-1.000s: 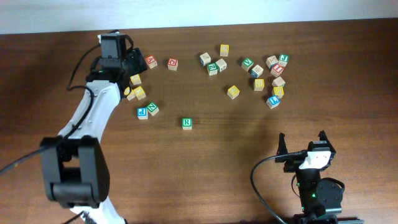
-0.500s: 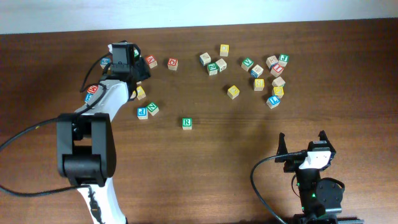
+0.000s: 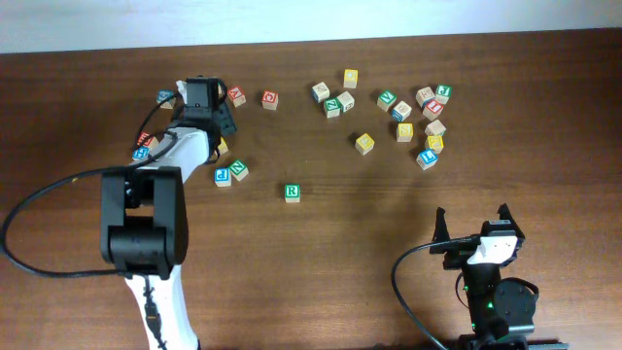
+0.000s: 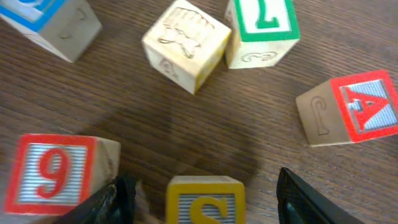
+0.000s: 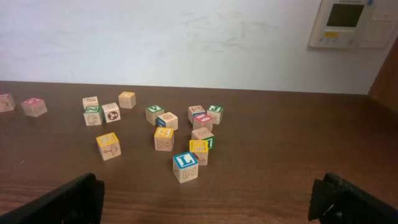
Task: Spell out RSS
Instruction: 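Move the left gripper to the left cluster and grasp the yellow S block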
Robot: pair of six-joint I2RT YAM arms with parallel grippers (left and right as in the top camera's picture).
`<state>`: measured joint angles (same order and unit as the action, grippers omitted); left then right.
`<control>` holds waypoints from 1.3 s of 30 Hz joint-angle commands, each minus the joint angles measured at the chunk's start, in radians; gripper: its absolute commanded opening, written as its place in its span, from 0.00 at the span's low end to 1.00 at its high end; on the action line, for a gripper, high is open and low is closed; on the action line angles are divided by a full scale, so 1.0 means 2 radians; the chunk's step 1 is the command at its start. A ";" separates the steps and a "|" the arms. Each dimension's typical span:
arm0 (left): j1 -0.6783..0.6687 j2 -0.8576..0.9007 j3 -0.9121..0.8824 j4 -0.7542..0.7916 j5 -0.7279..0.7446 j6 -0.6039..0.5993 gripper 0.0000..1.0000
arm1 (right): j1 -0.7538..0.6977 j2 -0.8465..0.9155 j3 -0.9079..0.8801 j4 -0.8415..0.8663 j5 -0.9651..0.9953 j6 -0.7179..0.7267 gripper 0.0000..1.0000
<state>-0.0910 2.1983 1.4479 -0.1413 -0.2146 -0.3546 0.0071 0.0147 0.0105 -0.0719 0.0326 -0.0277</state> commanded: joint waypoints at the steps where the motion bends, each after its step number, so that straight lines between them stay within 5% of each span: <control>1: -0.008 0.005 0.005 0.013 -0.003 0.006 0.60 | 0.000 -0.003 -0.002 -0.004 0.001 -0.001 0.98; 17: -0.009 0.006 0.005 0.021 -0.028 0.007 0.48 | 0.000 -0.003 -0.002 -0.004 0.001 -0.001 0.98; 22: -0.009 0.006 0.005 0.012 -0.027 0.083 0.51 | 0.000 -0.003 -0.002 -0.004 0.001 -0.001 0.98; 39: -0.008 0.006 0.005 0.014 -0.026 0.096 0.25 | 0.000 -0.003 -0.002 -0.004 0.001 -0.001 0.98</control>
<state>-0.1093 2.1994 1.4479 -0.1173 -0.2558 -0.1749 0.0071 0.0147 0.0105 -0.0715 0.0326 -0.0273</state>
